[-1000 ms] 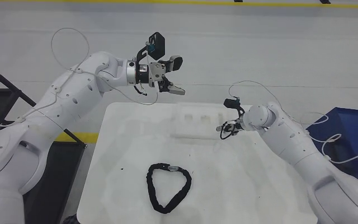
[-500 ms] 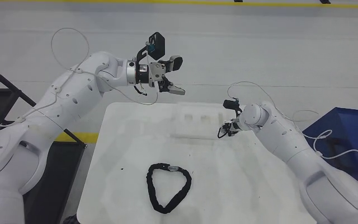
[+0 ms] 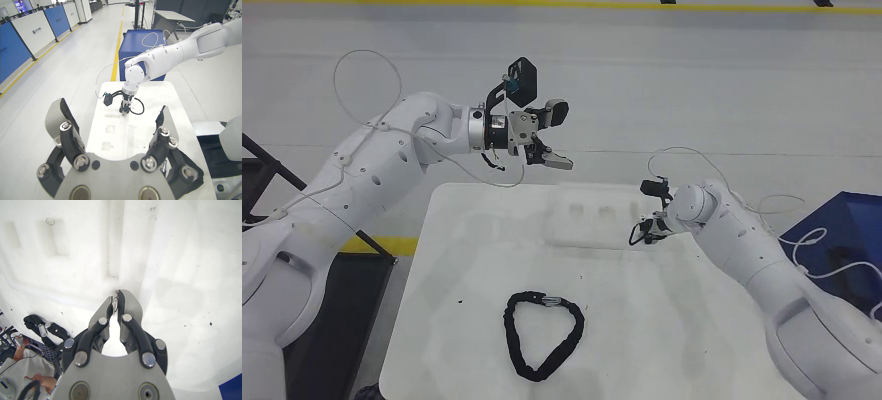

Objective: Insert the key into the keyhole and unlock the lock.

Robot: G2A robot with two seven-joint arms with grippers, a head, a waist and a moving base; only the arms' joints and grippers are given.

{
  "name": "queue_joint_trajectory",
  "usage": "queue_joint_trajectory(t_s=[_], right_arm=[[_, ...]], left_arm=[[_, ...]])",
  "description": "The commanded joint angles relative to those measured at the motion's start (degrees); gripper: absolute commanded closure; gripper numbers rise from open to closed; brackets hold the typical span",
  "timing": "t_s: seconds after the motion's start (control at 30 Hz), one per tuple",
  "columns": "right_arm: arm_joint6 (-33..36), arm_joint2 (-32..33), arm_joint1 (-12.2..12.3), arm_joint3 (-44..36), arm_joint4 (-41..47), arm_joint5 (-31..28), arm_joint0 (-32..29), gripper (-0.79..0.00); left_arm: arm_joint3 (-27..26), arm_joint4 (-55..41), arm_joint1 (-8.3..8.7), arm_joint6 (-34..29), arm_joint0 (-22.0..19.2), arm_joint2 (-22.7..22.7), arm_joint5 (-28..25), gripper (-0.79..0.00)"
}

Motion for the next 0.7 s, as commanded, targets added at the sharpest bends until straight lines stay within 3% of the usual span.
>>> queue_joint_trajectory(t_s=[0.0, 0.33, 0.67], right_arm=[[0.3, -0.2, -0.4, 0.8, -0.7, 0.3, 0.5, 0.000], [3.5, 1.1, -0.1, -2.6, -3.6, 2.3, 2.9, 0.000], [5.7, 7.1, 4.5, -17.1, -7.3, 6.5, -0.2, 0.000]], left_arm=[[0.0, 0.0, 0.00, 0.0, 0.0, 0.0, 0.0, -0.785], [0.0, 0.0, 0.00, 0.0, 0.0, 0.0, 0.0, -0.785], [0.0, 0.0, 0.00, 0.0, 0.0, 0.0, 0.0, -0.785]])
